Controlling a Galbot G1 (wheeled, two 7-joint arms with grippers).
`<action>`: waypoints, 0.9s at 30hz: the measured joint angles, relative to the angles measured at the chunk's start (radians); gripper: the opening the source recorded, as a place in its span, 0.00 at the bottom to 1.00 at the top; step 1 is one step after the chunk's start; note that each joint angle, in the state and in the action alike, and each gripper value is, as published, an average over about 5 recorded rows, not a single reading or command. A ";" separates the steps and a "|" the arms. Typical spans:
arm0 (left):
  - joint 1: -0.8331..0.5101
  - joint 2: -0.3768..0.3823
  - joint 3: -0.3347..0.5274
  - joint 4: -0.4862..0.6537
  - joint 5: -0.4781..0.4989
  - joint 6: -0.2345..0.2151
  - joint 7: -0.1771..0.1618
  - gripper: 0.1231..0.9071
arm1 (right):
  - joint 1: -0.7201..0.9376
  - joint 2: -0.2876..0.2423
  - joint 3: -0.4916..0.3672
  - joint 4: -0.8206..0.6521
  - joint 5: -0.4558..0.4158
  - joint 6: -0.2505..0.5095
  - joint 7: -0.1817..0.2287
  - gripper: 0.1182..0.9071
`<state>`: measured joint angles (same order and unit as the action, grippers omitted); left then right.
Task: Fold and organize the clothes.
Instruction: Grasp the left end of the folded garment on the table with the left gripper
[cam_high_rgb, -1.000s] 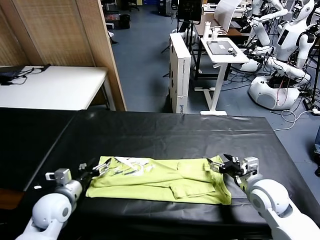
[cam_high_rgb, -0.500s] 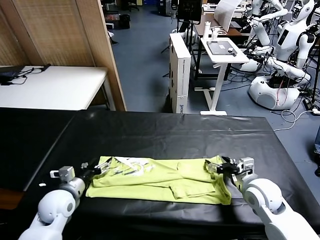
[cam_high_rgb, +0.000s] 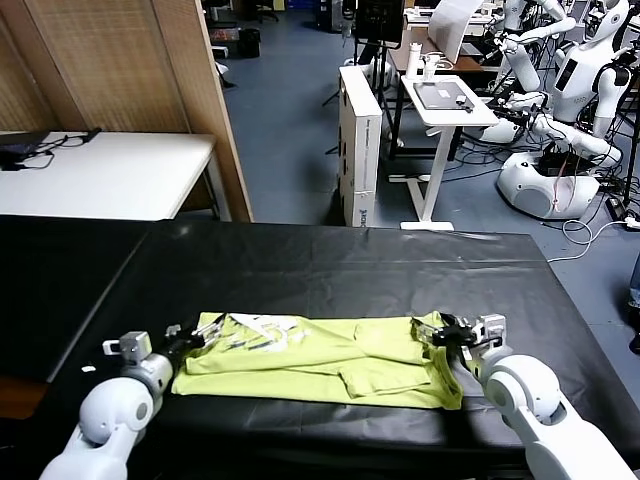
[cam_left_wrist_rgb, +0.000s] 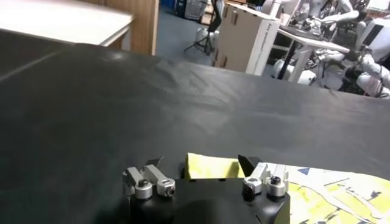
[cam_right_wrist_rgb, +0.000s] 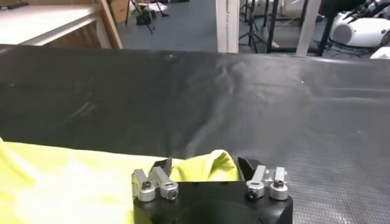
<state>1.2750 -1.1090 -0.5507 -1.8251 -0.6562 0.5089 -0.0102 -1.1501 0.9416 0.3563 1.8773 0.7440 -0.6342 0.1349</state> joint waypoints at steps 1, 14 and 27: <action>0.000 0.000 0.000 0.000 0.002 0.000 0.000 0.32 | 0.000 0.000 0.001 0.000 0.000 0.000 0.000 0.20; -0.004 0.014 -0.021 0.014 0.009 -0.010 -0.005 0.05 | 0.000 0.017 0.004 -0.009 -0.004 0.007 0.005 0.08; 0.021 0.027 -0.032 -0.026 0.010 -0.016 -0.005 0.45 | -0.023 0.010 0.031 0.011 -0.005 0.077 -0.047 0.55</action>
<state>1.2962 -1.0819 -0.5827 -1.8511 -0.6463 0.4927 -0.0148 -1.1735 0.9517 0.3875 1.8887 0.7393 -0.5570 0.0880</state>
